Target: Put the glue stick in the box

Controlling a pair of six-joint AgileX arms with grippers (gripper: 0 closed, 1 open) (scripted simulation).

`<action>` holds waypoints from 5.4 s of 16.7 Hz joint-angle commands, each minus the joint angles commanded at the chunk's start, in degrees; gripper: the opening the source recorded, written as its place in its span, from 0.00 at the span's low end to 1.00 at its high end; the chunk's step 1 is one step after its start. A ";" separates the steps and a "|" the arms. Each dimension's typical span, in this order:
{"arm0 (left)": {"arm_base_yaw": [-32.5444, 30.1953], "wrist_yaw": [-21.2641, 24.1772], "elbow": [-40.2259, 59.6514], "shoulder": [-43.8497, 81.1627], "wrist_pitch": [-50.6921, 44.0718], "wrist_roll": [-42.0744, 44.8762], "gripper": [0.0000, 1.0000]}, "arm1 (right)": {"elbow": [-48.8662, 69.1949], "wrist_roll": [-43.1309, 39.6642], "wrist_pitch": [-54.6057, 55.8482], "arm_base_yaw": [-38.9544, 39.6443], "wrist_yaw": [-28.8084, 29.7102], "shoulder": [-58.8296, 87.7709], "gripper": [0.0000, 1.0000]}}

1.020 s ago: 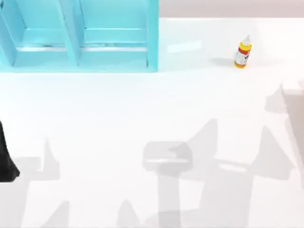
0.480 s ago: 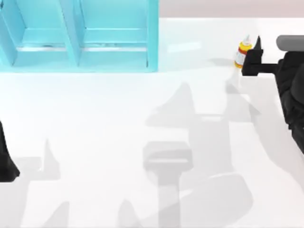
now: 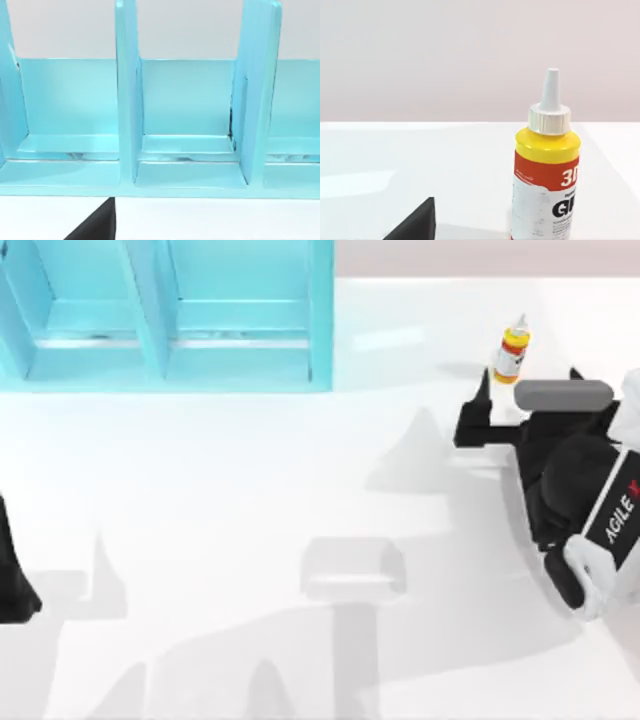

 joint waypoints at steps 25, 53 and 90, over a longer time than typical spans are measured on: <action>0.00 0.00 0.00 0.00 0.00 0.00 1.00 | 25.88 -0.06 -17.25 -4.25 -4.29 11.00 1.00; 0.00 0.00 0.00 0.00 0.00 0.00 1.00 | 23.96 0.06 -22.13 -4.07 -4.37 4.73 0.00; 0.00 0.00 0.00 0.00 0.00 0.00 1.00 | -4.08 -1.52 -18.06 -71.40 -111.60 -18.52 0.00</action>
